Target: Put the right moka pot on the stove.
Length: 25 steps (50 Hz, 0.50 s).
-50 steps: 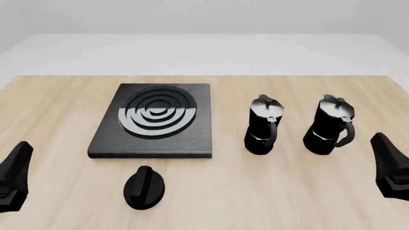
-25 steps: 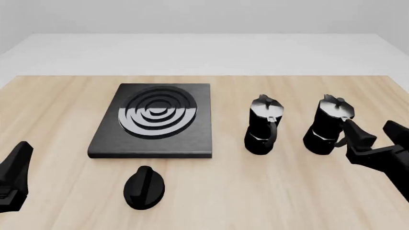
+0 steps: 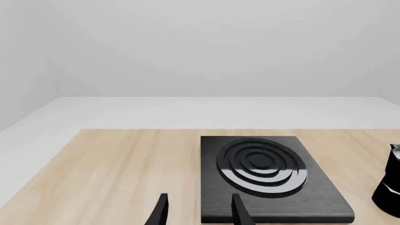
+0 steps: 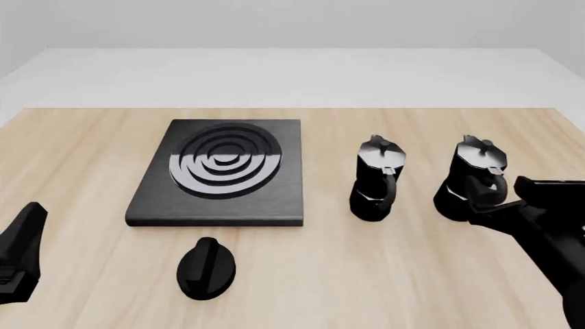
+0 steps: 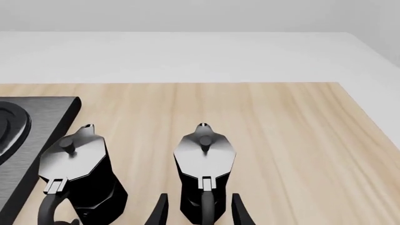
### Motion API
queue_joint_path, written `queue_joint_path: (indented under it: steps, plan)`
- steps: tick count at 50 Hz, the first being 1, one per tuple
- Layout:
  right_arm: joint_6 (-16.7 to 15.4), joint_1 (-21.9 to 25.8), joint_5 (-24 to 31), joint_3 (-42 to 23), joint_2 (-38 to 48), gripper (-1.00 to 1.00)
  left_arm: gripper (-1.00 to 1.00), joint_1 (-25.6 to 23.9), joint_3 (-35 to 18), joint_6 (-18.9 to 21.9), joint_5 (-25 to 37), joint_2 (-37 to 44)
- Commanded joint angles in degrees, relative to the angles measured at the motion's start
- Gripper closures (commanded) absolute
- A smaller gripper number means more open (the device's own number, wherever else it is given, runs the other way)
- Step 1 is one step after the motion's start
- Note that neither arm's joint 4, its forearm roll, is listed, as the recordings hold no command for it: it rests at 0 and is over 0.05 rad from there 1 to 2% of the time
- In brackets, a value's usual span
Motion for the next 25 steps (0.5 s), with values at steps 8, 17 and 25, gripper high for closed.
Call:
queue_joint_path:
  steps: [8, 17, 25]
  plan:
    - [-1.01, -0.29, -4.48, -4.23, 10.83, -1.0, -1.0, 0.0, 0.0, 0.0, 0.0, 0.0]
    - [-1.07, -0.57, -6.57, -5.43, 15.08, -1.0, -1.0, 0.0, 0.0, 0.0, 0.0, 0.0]
    - [-0.19, -1.07, -8.19, -5.13, 16.62, 1.0, -1.0, 0.0, 0.0, 0.0, 0.0, 0.0]
